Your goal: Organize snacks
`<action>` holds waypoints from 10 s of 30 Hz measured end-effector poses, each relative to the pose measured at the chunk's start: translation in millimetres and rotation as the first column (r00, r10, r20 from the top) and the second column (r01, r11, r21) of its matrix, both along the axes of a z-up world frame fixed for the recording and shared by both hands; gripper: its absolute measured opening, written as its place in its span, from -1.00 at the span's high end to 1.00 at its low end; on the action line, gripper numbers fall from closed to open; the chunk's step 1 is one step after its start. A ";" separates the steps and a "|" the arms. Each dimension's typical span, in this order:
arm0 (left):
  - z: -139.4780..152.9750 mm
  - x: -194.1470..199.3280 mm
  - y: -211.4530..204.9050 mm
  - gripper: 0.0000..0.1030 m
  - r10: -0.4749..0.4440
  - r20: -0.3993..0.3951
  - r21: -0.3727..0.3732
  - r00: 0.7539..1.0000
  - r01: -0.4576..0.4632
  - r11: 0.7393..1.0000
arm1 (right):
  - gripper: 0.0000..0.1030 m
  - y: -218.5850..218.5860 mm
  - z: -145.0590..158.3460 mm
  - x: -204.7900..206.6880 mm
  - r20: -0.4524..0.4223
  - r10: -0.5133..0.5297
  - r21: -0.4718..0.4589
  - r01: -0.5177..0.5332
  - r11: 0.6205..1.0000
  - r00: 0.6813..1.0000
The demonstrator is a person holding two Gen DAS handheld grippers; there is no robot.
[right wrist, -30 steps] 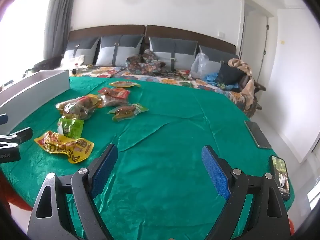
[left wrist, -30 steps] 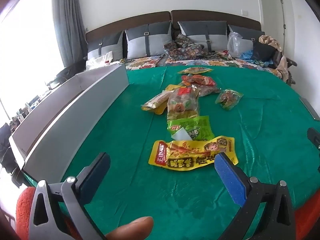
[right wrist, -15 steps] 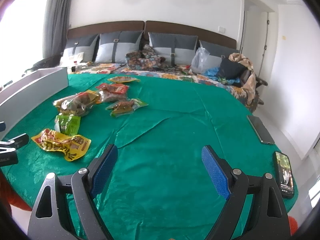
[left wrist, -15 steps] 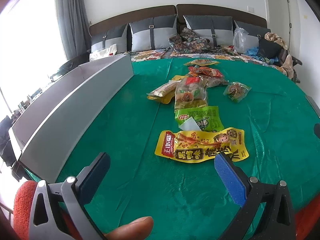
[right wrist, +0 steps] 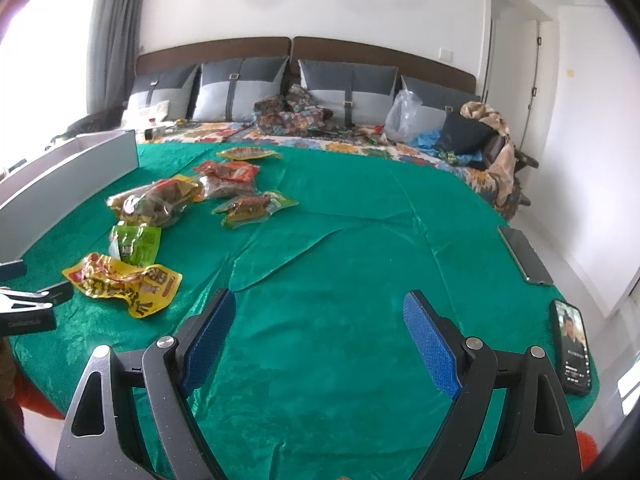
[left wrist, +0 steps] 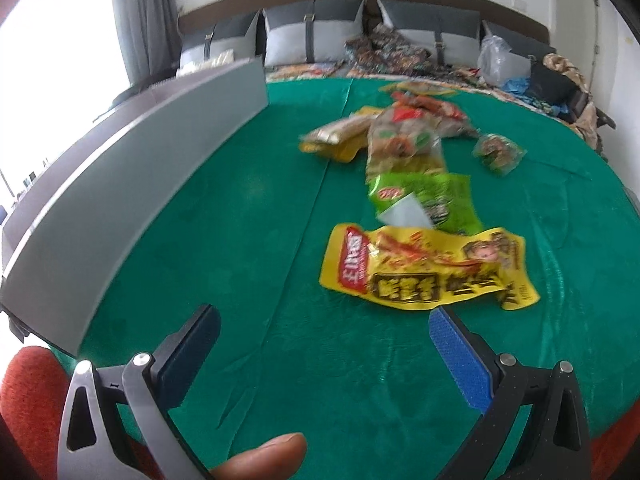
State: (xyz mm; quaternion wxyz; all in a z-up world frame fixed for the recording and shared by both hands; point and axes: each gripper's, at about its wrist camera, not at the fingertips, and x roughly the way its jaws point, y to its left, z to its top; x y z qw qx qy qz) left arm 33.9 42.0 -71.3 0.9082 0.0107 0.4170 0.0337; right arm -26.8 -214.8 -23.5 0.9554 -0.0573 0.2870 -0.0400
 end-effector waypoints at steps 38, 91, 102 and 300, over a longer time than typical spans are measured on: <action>-26.4 11.1 16.1 -1.00 -0.031 -0.093 -0.065 0.995 0.025 0.998 | -0.71 -20.8 -62.6 27.2 -0.343 -0.003 0.118 0.046 0.992 0.939; -18.7 21.5 47.7 -1.00 -0.114 -0.145 -0.238 0.983 0.078 0.968 | -0.71 -21.5 -59.3 25.9 -0.342 0.009 0.140 0.041 0.989 0.940; 14.8 21.4 -7.6 -0.99 -0.415 -0.087 -0.082 0.906 0.408 0.909 | -0.74 -10.3 -63.2 28.7 -0.322 0.046 0.130 -0.004 0.992 0.946; 117.3 61.9 191.4 -0.90 0.295 0.148 0.176 0.944 -0.319 0.931 | -0.64 -99.1 -56.8 123.9 -0.323 -0.113 0.125 0.161 0.979 0.939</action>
